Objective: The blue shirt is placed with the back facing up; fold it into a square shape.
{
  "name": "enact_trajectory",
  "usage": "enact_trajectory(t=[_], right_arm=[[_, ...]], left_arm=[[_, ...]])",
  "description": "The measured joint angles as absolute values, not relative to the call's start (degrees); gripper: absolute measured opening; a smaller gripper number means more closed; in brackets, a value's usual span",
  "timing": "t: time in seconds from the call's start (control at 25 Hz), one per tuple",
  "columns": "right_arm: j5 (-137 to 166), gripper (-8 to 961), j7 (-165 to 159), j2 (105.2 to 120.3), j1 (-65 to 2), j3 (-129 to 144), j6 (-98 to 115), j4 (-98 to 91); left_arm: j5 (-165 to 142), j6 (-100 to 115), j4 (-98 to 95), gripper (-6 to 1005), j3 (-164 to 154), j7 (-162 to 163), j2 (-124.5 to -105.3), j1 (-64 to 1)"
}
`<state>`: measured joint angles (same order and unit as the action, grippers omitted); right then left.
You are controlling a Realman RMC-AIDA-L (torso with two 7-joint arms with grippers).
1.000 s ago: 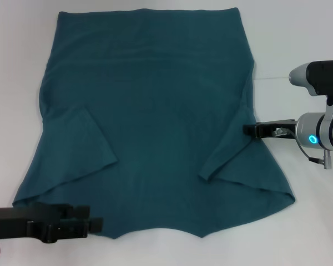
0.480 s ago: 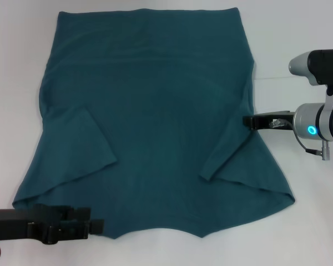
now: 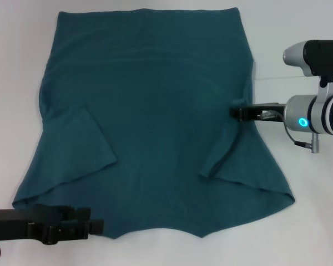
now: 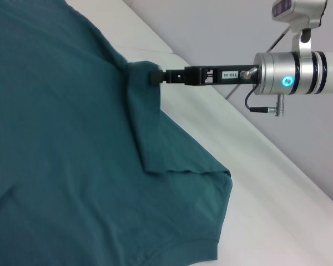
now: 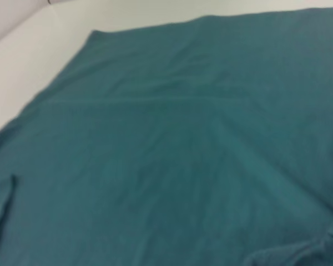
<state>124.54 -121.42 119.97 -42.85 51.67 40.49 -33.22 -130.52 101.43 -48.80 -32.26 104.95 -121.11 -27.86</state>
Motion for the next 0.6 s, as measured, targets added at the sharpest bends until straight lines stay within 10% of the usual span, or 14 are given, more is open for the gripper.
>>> enact_trajectory(t=[0.12, 0.6], right_arm=[[118.9, 46, -119.2, 119.97, -43.0, 54.3, 40.9, -32.9], [116.5, 616, -118.7, 119.99, -46.8, 59.7, 36.7, -29.3]], left_arm=[[-130.5, 101.4, -48.8, 676, -32.3, 104.9, -121.11, -27.9], [-130.5, 101.4, -48.8, 678, -32.3, 104.9, -121.11, -27.5]])
